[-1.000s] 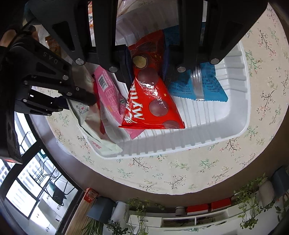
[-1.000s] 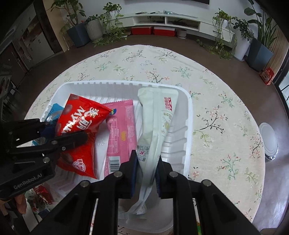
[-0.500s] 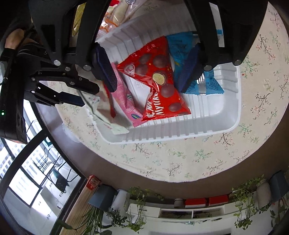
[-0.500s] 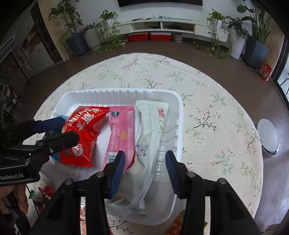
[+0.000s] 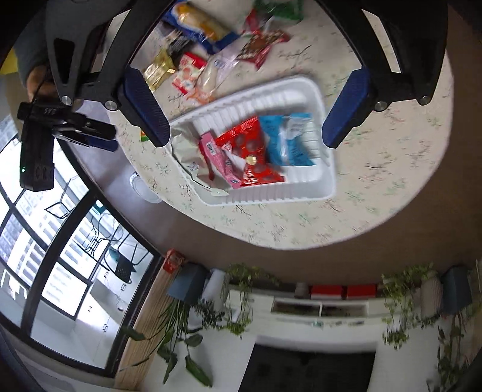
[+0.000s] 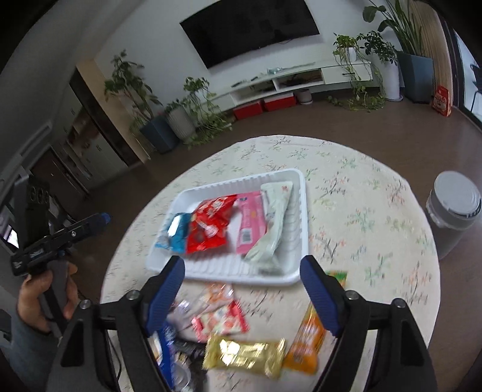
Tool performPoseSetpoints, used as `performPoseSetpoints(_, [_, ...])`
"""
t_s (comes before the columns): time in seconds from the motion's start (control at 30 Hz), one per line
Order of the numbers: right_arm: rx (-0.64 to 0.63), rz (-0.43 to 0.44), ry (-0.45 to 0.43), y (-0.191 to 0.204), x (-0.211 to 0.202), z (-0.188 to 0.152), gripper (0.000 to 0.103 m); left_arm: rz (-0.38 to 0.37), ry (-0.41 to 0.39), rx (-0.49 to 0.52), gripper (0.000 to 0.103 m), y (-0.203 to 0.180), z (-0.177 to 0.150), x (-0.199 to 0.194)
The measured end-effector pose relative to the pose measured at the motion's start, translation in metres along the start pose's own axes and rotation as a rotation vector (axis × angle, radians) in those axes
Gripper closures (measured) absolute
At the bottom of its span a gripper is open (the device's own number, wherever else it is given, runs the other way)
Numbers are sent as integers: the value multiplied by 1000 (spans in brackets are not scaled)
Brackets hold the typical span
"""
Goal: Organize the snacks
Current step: 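Move both tools back toward the remaining snacks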
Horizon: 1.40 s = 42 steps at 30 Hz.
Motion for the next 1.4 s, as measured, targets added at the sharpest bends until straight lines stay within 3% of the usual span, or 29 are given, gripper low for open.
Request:
performPoseSetpoints(0.1, [51,37,-13,-1,-17,-32,21,85,-6,79,0,1,-34,-27])
performPoseSetpoints(0.17, [99,70,-37,-4,-26,-52,21,94,76,39,0,6,-68,-32])
performPoseSetpoints(0.3, [192,128,-61,-6,-35,-88,21,106,119,-51,1,15,-131,-39])
performPoseSetpoints(0.37, [187,124,-68,-4,-36,-96,21,113,161,-107,2,18,-159,-36])
performPoseSetpoints(0.47, [137,120,-92,8,-37,-95,21,105,201,-98,2,10,-180,-25])
performPoseSetpoints(0.6, [113,93,-76,8,-31,-103,21,85,212,-24,2,0,-174,-15])
performPoseSetpoints(0.9, [81,76,-83,7,-31,-104,21,71,318,186,2,-3,-155,29])
performPoseSetpoints(1.07, [75,75,-70,9,-25,-105,21,88,392,221,2,5,-162,58])
performPoseSetpoints(1.23, [51,68,-59,12,-23,-108,21,47,372,185,2,5,-160,67])
performPoseSetpoints(1.33, [25,59,-55,16,-22,-109,21,61,361,175,14,7,-159,72])
performPoseSetpoints(1.4, [10,53,-53,18,-21,-111,21,80,357,176,27,9,-159,71])
Point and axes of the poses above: each gripper's, at about its wrist camera, not at the fingertips, and x roughly the way its jaws point, y to its left, z to its top, the point moved 6 cm from there along x, roughly the way its jaws point, and after that the axes turned 6 degrees about x, right-handed, at the moved point
